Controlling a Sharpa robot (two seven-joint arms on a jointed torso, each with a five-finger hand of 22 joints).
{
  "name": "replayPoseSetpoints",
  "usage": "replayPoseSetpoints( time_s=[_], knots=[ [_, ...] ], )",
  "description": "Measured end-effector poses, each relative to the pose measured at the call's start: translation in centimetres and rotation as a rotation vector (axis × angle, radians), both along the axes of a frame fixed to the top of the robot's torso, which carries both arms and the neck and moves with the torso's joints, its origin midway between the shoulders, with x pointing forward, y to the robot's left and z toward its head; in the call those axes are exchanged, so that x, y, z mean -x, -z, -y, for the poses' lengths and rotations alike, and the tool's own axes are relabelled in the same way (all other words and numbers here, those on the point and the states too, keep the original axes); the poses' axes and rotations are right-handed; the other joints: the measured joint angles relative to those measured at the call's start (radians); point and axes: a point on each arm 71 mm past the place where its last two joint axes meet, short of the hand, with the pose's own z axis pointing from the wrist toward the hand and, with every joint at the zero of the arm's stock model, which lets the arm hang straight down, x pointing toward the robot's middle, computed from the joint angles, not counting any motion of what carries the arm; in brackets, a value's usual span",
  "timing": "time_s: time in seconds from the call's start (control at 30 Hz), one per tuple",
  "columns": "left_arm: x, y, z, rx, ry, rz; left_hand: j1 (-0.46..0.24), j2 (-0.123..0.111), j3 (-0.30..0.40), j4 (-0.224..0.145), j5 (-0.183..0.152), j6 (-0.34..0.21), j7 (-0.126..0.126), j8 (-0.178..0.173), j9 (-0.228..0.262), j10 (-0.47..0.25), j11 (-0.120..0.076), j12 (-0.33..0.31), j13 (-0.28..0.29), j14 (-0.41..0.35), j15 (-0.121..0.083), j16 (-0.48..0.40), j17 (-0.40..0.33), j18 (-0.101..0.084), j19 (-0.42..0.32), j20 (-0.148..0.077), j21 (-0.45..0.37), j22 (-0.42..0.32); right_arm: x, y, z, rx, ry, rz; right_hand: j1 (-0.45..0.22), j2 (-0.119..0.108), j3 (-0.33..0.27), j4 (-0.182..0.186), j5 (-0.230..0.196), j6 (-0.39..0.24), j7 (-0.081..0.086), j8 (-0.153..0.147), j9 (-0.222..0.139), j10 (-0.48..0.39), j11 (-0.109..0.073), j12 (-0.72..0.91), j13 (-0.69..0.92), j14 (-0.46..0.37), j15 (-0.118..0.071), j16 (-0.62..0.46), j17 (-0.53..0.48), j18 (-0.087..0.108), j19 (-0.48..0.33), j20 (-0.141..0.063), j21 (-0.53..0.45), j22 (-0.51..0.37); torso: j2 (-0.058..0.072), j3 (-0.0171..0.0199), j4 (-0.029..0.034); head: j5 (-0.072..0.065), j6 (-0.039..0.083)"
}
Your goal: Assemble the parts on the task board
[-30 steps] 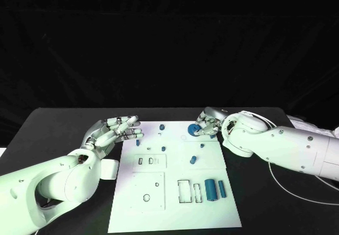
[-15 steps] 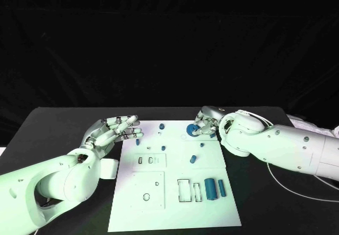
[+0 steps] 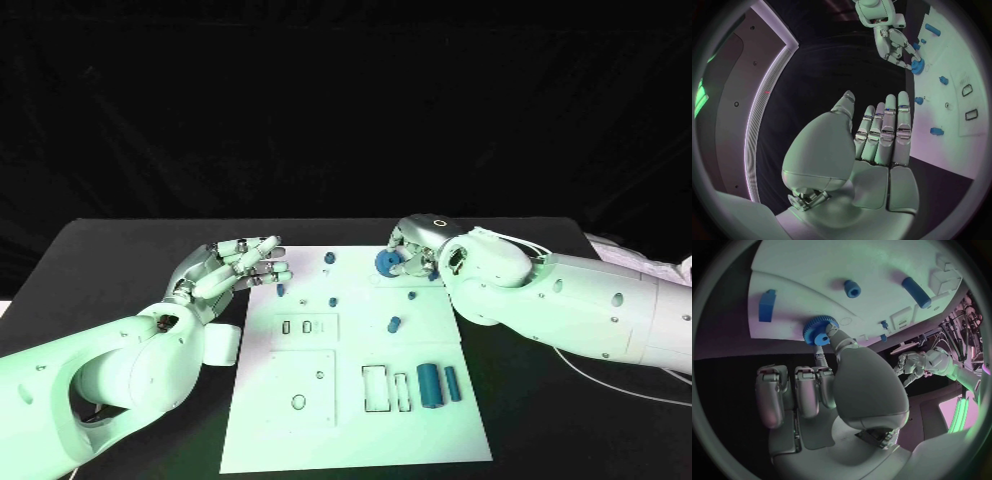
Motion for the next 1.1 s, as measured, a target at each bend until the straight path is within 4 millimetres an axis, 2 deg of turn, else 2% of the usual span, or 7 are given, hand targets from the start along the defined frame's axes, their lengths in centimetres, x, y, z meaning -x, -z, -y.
replayPoseSetpoints(
  time_s=[0.2, 0.33, 0.47, 0.7, 0.97, 1.1],
  knots=[
    [0.0, 0.1, 0.1, 0.005, 0.004, -0.008, -0.001, 0.001, 0.0, 0.0, 0.0, 0.0, 0.0, 0.0, 0.0, 0.0, 0.0, 0.0, 0.0, 0.0, 0.0, 0.0, 0.0, 0.0, 0.0, 0.0, 0.0, 0.0, 1.3, -0.7, -1.7, -0.017, -0.063, 0.038, -0.051, -0.004, 0.01, 0.02, 0.046, 0.0, 0.0, -0.011, 0.0, 0.0, 0.0, 0.004, 0.0, 0.0, 0.0, 0.0, 0.0, 0.0, 0.0, 0.0, 0.001, 0.0, 0.0, -0.0003, 0.0032, 0.002, 0.002],
    [0.0, 0.1, 0.1, 0.007, 0.006, -0.012, -0.003, 0.011, -0.003, -0.003, -0.004, 0.0, 0.0, 0.0, 0.0, 0.0, 0.0, 0.0, 0.0, 0.0, 0.0, -0.005, 0.001, 0.0, 0.0, 0.0, 0.0, -0.001, 1.7, -1.2, -2.9, -0.034, -0.099, 0.061, -0.06, -0.002, 0.016, 0.026, 0.067, 0.0, 0.0, -0.018, 0.0, 0.0, 0.0, 0.005, 0.0, 0.0, 0.0, 0.0, 0.0, 0.0, 0.0, 0.0, 0.001, 0.0, 0.0, -0.0012, 0.0041, 0.005, 0.002],
    [0.0, 0.1, 0.1, 0.008, 0.008, -0.016, -0.003, 0.011, -0.003, -0.003, -0.004, 0.0, 0.0, -0.004, 0.0, 0.0, 0.0, 0.0, 0.0, 0.0, 0.0, -0.005, 0.002, 0.0, 0.0, 0.0, 0.0, -0.001, 1.7, -1.6, -4.2, -0.046, -0.129, 0.08, -0.069, -0.001, 0.017, 0.026, 0.067, 0.0, 0.0, -0.021, 0.0, 0.0, 0.0, 0.005, 0.001, 0.0, 0.0, 0.0, 0.0, 0.0, 0.0, 0.0, 0.001, 0.001, 0.0, -0.0018, 0.0044, 0.009, 0.002],
    [0.0, 0.2, 0.2, 0.01, 0.012, -0.02, -0.003, 0.011, -0.003, -0.003, -0.004, 0.0, 0.0, -0.004, 0.0, -0.004, 0.003, -0.004, 0.0, 0.0, 0.0, -0.005, 0.002, 0.0, 0.0, 0.0, 0.0, -0.002, 1.5, -1.7, -6.3, -0.058, -0.164, 0.094, -0.07, -0.002, 0.021, 0.031, 0.072, 0.0, 0.0, -0.024, 0.0, 0.0, 0.0, 0.005, 0.001, 0.0, 0.0, 0.0, 0.001, 0.0, 0.0, 0.0, 0.001, 0.001, 0.0, -0.0031, 0.0094, 0.014, -0.002],
    [-0.1, 0.2, 0.4, 0.012, 0.017, -0.022, -0.003, 0.011, -0.003, -0.003, -0.004, -0.004, 0.004, -0.004, 0.0, -0.004, 0.004, -0.006, 0.0, 0.0, 0.0, -0.005, 0.002, 0.0, 0.0, 0.0, 0.0, -0.002, 0.9, -0.8, -8.4, -0.059, -0.191, 0.083, -0.075, -0.007, 0.021, 0.031, 0.073, 0.0, 0.0, -0.027, 0.0, 0.0, 0.0, 0.005, 0.001, 0.0, 0.0, 0.0, 0.001, 0.0, 0.0, 0.0, 0.001, 0.001, 0.001, -0.0036, 0.0149, 0.016, -0.004],
    [-0.1, 0.2, 0.4, 0.013, 0.018, -0.022, -0.003, 0.011, -0.003, -0.003, -0.004, -0.004, 0.004, -0.004, 0.0, -0.004, 0.004, -0.006, 0.0, 0.0, 0.0, -0.005, 0.002, 0.0, 0.0, 0.0, 0.0, -0.002, 0.7, -0.5, -8.9, -0.057, -0.197, 0.076, -0.075, -0.007, 0.021, 0.031, 0.073, 0.002, 0.001, -0.03, 0.0, 0.0, 0.0, 0.005, 0.0, 0.0, 0.0, 0.0, 0.001, 0.0, 0.0, 0.0, 0.001, 0.001, 0.001, -0.0036, 0.0144, 0.019, -0.006]
  ],
)
